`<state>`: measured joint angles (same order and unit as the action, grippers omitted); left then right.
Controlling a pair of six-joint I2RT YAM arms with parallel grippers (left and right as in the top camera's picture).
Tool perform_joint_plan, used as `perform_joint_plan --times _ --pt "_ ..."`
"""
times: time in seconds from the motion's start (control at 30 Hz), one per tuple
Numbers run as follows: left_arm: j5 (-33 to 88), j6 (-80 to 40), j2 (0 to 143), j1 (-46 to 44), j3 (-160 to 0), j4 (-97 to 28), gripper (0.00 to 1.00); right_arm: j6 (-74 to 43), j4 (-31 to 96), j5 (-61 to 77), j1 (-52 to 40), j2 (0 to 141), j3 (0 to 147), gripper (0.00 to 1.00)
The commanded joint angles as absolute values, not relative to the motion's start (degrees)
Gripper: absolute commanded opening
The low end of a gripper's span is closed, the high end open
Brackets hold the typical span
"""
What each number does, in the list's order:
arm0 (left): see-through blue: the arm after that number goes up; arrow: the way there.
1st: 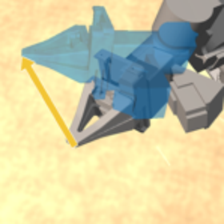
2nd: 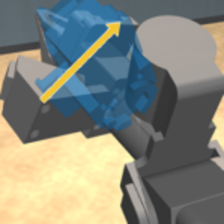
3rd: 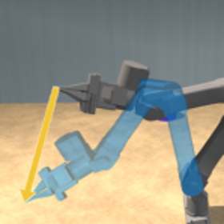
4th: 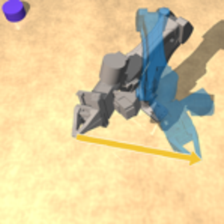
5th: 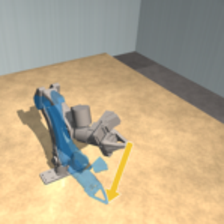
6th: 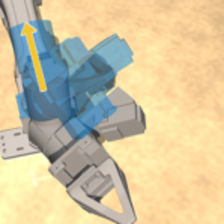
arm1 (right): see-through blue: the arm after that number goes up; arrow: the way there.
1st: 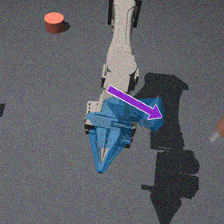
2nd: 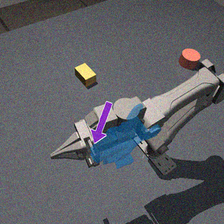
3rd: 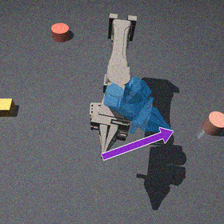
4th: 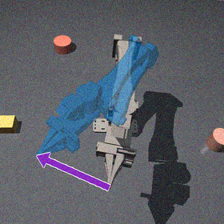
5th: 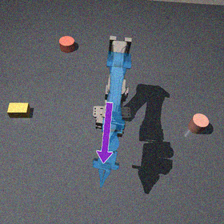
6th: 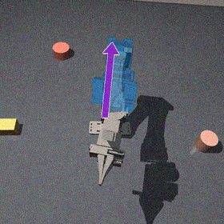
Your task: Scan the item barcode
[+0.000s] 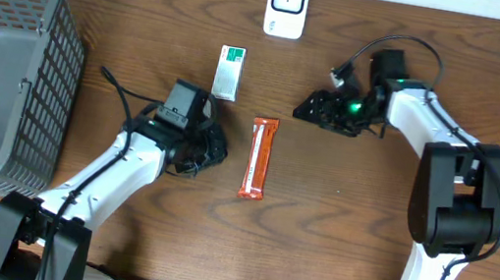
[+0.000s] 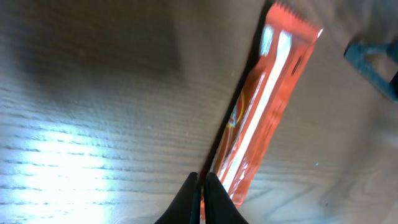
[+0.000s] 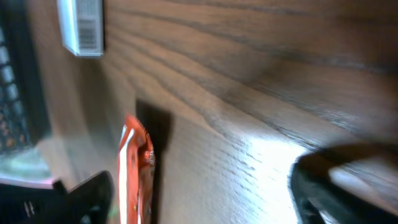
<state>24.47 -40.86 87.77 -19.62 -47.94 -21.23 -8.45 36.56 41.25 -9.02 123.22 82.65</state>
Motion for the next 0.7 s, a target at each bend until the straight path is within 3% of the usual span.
perform_joint_plan --times 0.0,0.03,0.23,0.33,0.6,0.67 --pt "27.24 -39.59 87.99 -20.97 -45.89 -19.03 0.07 -12.43 36.25 32.34 -11.66 126.67 80.77 0.75" --pt "28.29 -39.4 87.99 -21.41 -45.36 -17.52 0.07 -13.1 35.73 31.94 -12.14 126.69 80.77 0.73" --pt "32.62 -39.27 87.99 -22.48 -41.63 -10.07 0.07 -17.5 33.56 36.25 -12.84 128.57 80.77 0.88" --pt "32.6 -39.68 87.99 -22.48 -40.27 -9.67 0.07 -20.21 33.67 40.29 -12.86 131.96 80.77 0.88" --pt "33.01 -40.97 87.96 -22.48 -38.46 -5.13 0.07 -22.33 33.28 51.09 -13.19 143.55 80.77 0.63" --pt "34.0 -40.99 87.99 -22.48 -38.46 -3.51 0.07 -22.37 33.17 49.89 -13.56 144.9 80.77 0.62"
